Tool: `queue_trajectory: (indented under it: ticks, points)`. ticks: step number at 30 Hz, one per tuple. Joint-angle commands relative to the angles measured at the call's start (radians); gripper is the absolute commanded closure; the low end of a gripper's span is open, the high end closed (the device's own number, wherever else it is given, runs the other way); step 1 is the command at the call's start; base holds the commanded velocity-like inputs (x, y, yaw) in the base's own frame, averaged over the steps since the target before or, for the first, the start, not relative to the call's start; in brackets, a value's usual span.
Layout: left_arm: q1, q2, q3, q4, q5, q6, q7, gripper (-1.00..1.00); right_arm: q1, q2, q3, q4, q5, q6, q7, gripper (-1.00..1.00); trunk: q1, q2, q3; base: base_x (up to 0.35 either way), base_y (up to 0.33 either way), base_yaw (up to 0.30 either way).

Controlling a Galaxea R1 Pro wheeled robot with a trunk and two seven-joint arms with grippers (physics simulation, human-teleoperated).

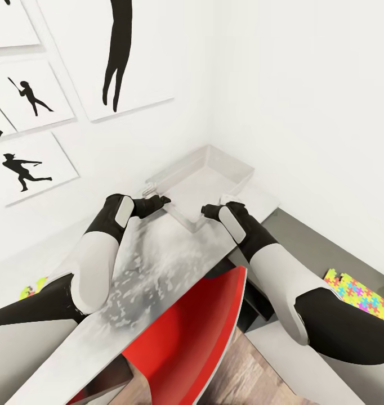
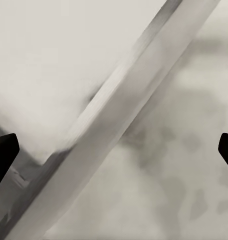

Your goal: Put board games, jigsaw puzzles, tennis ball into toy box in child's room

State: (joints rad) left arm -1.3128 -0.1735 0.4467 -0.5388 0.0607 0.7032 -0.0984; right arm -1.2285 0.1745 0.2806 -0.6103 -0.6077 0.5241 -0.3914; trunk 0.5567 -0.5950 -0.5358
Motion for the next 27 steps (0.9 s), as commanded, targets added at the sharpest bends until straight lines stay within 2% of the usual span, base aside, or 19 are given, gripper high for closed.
queue_trajectory:
  ticks: [1,3,4,24,27]
  points:
    - [-0.001,-0.001,0.006,-0.001,-0.013,0.005,0.002,1.00,0.000,0.000,0.003,0.003,-0.004,0.006,-0.012,-1.00,0.001,-0.001,-0.001,0.000,0.000,0.000]
    - [-0.001,-0.001,0.006,-0.001,-0.013,0.005,0.002,1.00,0.000,0.000,0.003,0.003,-0.004,0.006,-0.012,-1.00,0.001,-0.001,-0.001,0.000,0.000,0.000]
    - [0.000,-0.001,0.006,-0.001,-0.013,0.005,0.002,1.00,0.000,0.000,0.003,0.003,-0.004,0.007,-0.012,1.00,0.001,-0.001,-0.001,0.000,0.000,0.000]
    - [0.000,-0.001,0.006,-0.003,-0.010,0.006,0.002,1.00,0.000,0.000,0.002,0.003,-0.005,0.008,-0.012,1.00,0.001,-0.001,-0.001,0.000,0.000,0.000]
    - [-0.001,-0.001,0.006,-0.003,-0.010,0.006,0.002,1.00,0.000,0.000,0.002,0.003,-0.020,0.007,-0.011,1.00,0.001,-0.001,-0.001,0.000,0.000,0.000]
